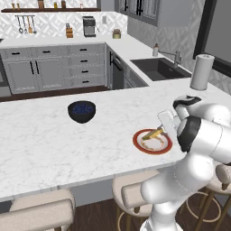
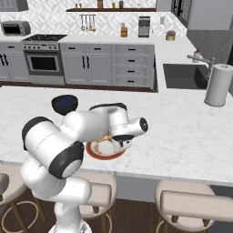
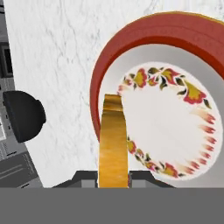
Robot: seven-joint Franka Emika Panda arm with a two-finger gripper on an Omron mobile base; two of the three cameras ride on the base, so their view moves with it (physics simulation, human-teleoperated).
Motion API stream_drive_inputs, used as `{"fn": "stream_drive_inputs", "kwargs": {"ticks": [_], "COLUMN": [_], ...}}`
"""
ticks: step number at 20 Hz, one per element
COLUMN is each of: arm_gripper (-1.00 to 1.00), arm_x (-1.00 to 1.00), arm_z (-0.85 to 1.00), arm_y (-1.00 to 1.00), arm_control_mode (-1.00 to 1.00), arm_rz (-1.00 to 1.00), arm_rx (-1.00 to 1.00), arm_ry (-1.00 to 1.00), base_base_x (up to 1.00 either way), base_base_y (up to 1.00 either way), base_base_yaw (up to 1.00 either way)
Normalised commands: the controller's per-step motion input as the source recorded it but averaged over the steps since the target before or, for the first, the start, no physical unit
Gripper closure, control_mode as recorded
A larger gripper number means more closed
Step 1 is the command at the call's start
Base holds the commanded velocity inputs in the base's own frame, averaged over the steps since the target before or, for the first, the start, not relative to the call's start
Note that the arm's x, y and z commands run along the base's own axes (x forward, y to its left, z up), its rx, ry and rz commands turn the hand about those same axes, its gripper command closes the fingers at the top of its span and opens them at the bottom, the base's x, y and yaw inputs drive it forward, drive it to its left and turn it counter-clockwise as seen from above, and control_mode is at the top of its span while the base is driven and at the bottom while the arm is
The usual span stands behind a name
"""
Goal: Start the toaster. Once the lever pops up, take the bread to the plate on the dining counter.
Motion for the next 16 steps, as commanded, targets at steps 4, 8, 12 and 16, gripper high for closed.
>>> {"fn": "stream_drive_inputs", "kwargs": {"ticks": [4, 8, 12, 16], "arm_gripper": [1.0, 1.0, -1.0, -1.0], "arm_x": [0.29, 0.21, 0.05, -0.15], "arm_z": [-0.24, -0.26, -0.25, -0.14], "arm_y": [0.0, 0.0, 0.0, 0.25], "arm_control_mode": [-1.0, -1.0, -1.0, -1.0], "arm_rz": [0.0, 0.0, 0.0, 0.0], "arm_rx": [0.0, 0.0, 0.0, -0.01], "arm_ry": [0.0, 0.0, 0.01, 0.01], "base_base_x": [0.0, 0.0, 0.0, 0.0], "base_base_y": [0.0, 0.0, 0.0, 0.0], "base_base_yaw": [0.0, 0.0, 0.0, 0.0]}}
